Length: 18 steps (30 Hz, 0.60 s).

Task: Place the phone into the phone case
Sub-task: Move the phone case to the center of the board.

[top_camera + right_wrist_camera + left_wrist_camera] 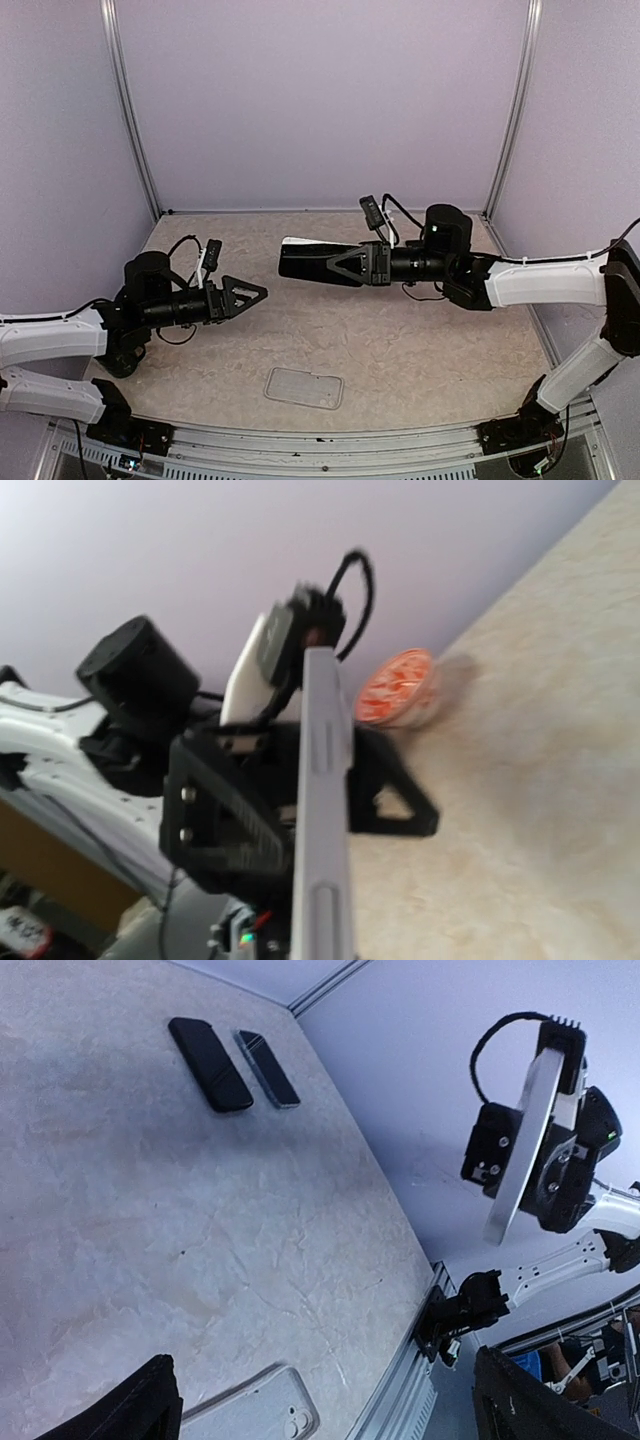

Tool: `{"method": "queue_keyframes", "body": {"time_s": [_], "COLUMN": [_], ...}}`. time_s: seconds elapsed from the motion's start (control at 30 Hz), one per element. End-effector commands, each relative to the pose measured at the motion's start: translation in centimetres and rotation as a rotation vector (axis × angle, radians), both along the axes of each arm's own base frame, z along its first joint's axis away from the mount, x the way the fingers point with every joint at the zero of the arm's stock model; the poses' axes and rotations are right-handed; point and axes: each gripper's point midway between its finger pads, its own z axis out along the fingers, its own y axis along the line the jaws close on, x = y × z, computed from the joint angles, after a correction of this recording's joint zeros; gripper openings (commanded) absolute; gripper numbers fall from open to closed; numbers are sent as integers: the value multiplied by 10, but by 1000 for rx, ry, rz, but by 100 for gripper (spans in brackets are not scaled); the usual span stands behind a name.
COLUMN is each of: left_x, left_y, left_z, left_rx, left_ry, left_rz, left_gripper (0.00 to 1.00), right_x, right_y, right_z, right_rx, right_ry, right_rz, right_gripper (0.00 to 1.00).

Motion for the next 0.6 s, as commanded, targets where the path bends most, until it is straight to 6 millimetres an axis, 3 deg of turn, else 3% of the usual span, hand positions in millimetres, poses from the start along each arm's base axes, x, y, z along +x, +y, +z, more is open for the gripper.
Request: {"method": "queue_keyframes", "body": {"time_s": [0.0, 0.2, 0.33, 0.57], "left_x": [-13, -26, -34, -52], "left_y": [8, 12, 11, 1], "left_z": [-46, -80, -91, -121], "left_rx": [134, 267, 326, 516], "left_ry": [131, 202, 232, 258], "left_rz": [42, 64, 70, 64], "left_gripper": [99, 97, 85, 76], "right_x": [11, 16, 16, 15], "right_y": [-18, -36, -43, -42], "right_z": [27, 40, 46, 43], "right_rx": [-35, -71, -76, -80], "right_ry": [-115, -189, -212, -212], "right_rz": [-108, -198, -225, -217], "right_gripper": [0, 0, 0, 0]}}
